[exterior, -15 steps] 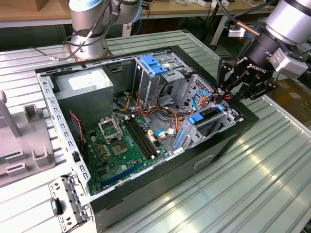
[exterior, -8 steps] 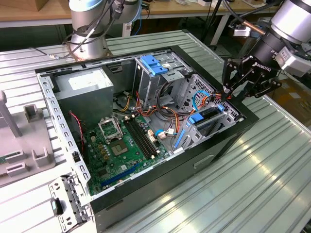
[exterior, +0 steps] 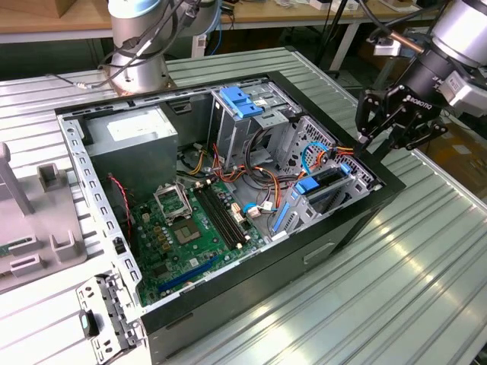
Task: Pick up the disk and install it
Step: 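Insert the first disk wire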
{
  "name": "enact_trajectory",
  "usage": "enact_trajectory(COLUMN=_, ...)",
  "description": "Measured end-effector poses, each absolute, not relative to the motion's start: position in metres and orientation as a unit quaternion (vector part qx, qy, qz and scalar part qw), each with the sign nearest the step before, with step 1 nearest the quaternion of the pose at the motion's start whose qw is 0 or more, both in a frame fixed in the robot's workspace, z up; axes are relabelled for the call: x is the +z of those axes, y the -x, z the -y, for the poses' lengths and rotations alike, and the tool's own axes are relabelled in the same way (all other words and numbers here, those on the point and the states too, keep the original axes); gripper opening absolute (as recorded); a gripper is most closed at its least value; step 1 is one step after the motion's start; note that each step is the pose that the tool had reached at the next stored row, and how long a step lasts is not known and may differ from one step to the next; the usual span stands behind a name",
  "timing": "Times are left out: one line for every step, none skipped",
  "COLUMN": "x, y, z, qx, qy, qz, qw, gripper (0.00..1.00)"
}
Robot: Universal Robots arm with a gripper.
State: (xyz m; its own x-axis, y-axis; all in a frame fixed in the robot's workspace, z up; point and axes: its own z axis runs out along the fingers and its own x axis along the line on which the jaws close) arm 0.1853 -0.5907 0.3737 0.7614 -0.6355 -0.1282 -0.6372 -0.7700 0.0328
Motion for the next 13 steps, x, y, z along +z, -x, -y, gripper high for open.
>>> enact_trajectory(x=0.374, y=-0.190, z=0.591, qx=0.066, qy=0.938, qz=-0.339, qw=0.006, gripper=0.42)
enact_trajectory(x=0.374, y=-0.192, z=0.591, qx=0.066, qy=0.938, qz=-0.339, qw=0.006, gripper=0.42)
enact_trajectory(x=0.374, y=-0.194, z=0.591, qx=0.066, qy=0.938, qz=-0.339, qw=0.006, gripper=0.42)
enact_trajectory(x=0.374, y=-0.196, z=0.591, qx=0.066, qy=0.938, qz=-0.339, qw=0.006, gripper=0.42)
enact_trajectory(x=0.374, y=-0.198, z=0.591, qx=0.066, qy=0.938, qz=-0.339, qw=0.006, gripper=0.42)
enact_trajectory(x=0.374, y=-0.201, z=0.591, qx=0.066, qy=0.938, qz=-0.339, qw=0.006, gripper=0.42)
enact_trajectory(x=0.374, y=-0.204, z=0.591, qx=0.066, qy=0.938, qz=-0.339, qw=0.006, gripper=0.42)
enact_trajectory(x=0.374, y=-0.205, z=0.591, qx=0.066, qy=0.938, qz=-0.339, qw=0.006, gripper=0.42)
enact_trajectory(x=0.374, y=-0.209, z=0.591, qx=0.067, qy=0.938, qz=-0.339, qw=0.006, gripper=0.42)
enact_trajectory(x=0.374, y=-0.210, z=0.591, qx=0.067, qy=0.938, qz=-0.339, qw=0.006, gripper=0.42)
enact_trajectory(x=0.373, y=-0.210, z=0.591, qx=0.067, qy=0.938, qz=-0.339, qw=0.006, gripper=0.42)
enact_trajectory(x=0.373, y=-0.210, z=0.590, qx=0.067, qy=0.938, qz=-0.339, qw=0.006, gripper=0.42)
enact_trajectory(x=0.374, y=-0.210, z=0.590, qx=0.067, qy=0.938, qz=-0.339, qw=0.006, gripper=0.42)
